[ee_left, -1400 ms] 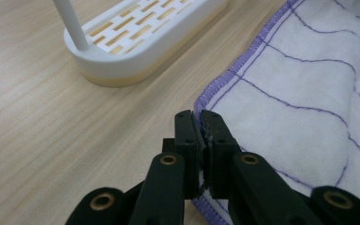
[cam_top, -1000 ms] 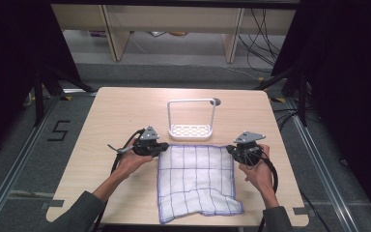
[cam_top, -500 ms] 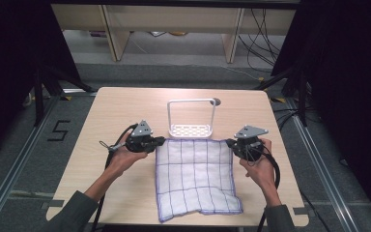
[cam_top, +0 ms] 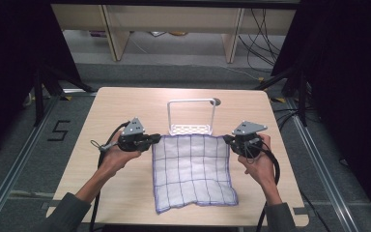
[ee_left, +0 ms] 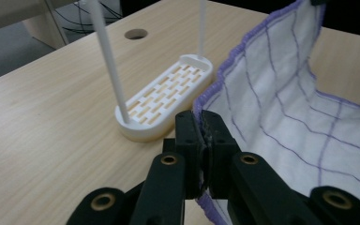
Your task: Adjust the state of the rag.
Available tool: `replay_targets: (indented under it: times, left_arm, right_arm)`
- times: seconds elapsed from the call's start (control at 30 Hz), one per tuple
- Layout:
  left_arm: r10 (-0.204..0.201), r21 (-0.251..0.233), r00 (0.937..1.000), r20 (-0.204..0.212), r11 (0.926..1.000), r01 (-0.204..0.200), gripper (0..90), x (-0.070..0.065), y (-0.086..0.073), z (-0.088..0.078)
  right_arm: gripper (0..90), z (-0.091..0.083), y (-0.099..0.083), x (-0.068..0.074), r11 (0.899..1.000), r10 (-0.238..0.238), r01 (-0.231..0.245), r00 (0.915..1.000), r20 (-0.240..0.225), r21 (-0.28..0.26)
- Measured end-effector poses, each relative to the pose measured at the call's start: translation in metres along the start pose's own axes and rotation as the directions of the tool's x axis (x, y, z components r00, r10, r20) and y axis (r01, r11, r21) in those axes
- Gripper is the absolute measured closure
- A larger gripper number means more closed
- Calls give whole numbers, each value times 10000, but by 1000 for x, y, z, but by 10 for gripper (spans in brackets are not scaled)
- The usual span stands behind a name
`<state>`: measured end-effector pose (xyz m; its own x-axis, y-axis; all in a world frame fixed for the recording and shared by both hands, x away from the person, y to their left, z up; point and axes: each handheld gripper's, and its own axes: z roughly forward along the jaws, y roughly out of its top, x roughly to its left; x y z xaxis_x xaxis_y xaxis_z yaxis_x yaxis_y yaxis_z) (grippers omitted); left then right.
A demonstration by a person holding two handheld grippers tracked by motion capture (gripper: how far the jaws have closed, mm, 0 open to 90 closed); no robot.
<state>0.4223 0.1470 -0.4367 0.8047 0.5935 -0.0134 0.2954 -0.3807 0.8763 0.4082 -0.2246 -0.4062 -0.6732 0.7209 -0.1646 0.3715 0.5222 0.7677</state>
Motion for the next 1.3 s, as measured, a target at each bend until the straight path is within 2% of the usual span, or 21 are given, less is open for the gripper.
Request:
replay_targets:
  times: [0.03, 0.07, 0.1, 0.13, 0.23, 0.47, 0.63, 0.7, 0.73, 0.87, 0.9, 0.93, 0.97, 1.0, 1.03, 1.1, 1.17, 1.2, 1.23, 1.27, 1.3]
  left_arm:
    - [411, -140, 9990, 151, 9991, -409, 857, -2, 0, -2]
    - [403, -53, 9990, 206, 9992, -402, 857, -7, -2, -5]
    - [602, -100, 9977, 299, 9982, -599, 857, -11, -4, -8]
    - [701, -54, 9969, 348, 9975, -700, 857, -16, -6, -11]
    - [1001, 92, 9930, 620, 9949, -1009, 857, -30, -16, -20]
    - [1216, 230, 9868, 1066, 9919, -1247, 855, -57, -37, -35]
    - [1205, 376, 9827, 1406, 9912, -1269, 853, -76, -53, -35]
    - [1385, 554, 9797, 1449, 9875, -1478, 852, -84, -60, -33]
    - [1508, 774, 9759, 1578, 9833, -1645, 851, -86, -62, -33]
    - [1865, 957, 9688, 1632, 9743, -2037, 850, -95, -69, -29]
    - [1983, 1016, 9655, 1686, 9708, -2171, 850, -95, -71, -29]
    - [1911, 988, 9652, 1787, 9725, -2109, 850, -98, -73, -27]
    - [2024, 1081, 9636, 1747, 9688, -2231, 849, -99, -74, -27]
    - [1938, 1262, 9631, 1870, 9675, -2192, 849, -101, -76, -28]
    - [1981, 1199, 9610, 1931, 9673, -2235, 849, -104, -79, -26]
    - [2154, 1298, 9559, 1995, 9611, -2436, 848, -108, -82, -26]
    - [2088, 1238, 9572, 2007, 9638, -2361, 847, -112, -87, -24]
    - [2311, 1385, 9497, 2113, 9548, -2632, 846, -112, -87, -24]
    - [2199, 1389, 9532, 2076, 9579, -2513, 845, -114, -89, -23]
    - [2438, 1579, 9452, 2171, 9468, -2804, 843, -112, -90, -23]
    - [2208, 1474, 9520, 2122, 9558, -2545, 841, -115, -92, -22]
  right_arm:
    - [879, -2, -2, 1, 10000, -27, 26, 10000, -18, -35]
    - [879, -4, -5, 3, 10000, -17, 17, 10000, -36, 25]
    - [879, -7, -8, 5, 10000, -6, 6, 9999, -132, 42]
    - [878, -9, -11, 6, 9997, -246, 247, 9996, -98, 29]
    - [878, -16, -22, 13, 9998, -83, 88, 9996, -278, 178]
    - [878, -30, -46, 33, 9989, -354, 373, 9969, -698, 273]
    - [876, -36, -66, 44, 9986, -242, 282, 9958, -883, 447]
    - [876, -36, -74, 47, 9986, -165, 211, 9955, -936, 481]
    - [875, -37, -78, 49, 9982, -11, 71, 9950, -1002, 598]
    - [873, -38, -89, 53, 9977, -121, 187, 9948, -1009, 649]
    - [872, -39, -92, 55, 9972, 71, 9, 9942, -1070, 749]
    - [872, -39, -94, 56, 9971, 14, 66, 9944, -1055, 753]
    - [871, -40, -96, 57, 9967, -45, 136, 9937, -1118, 805]
    - [871, -41, -99, 59, 9959, -88, 187, 9939, -1104, 889]
    - [871, -42, -102, 61, 9953, -55, 156, 9944, -1051, 955]
    - [870, -44, -106, 67, 9930, 46, 82, 9942, -1078, 1180]
    - [869, -45, -109, 71, 9918, -159, 289, 9945, -1035, 1248]
    - [868, -46, -110, 72, 9913, -190, 327, 9940, -1073, 1277]
    - [866, -47, -112, 75, 9907, -31, 178, 9941, -1085, 1348]
    - [865, -48, -113, 75, 9905, -165, 308, 9942, -1063, 1341]
    - [864, -49, -115, 77, 9888, -38, 194, 9945, -1046, 1480]
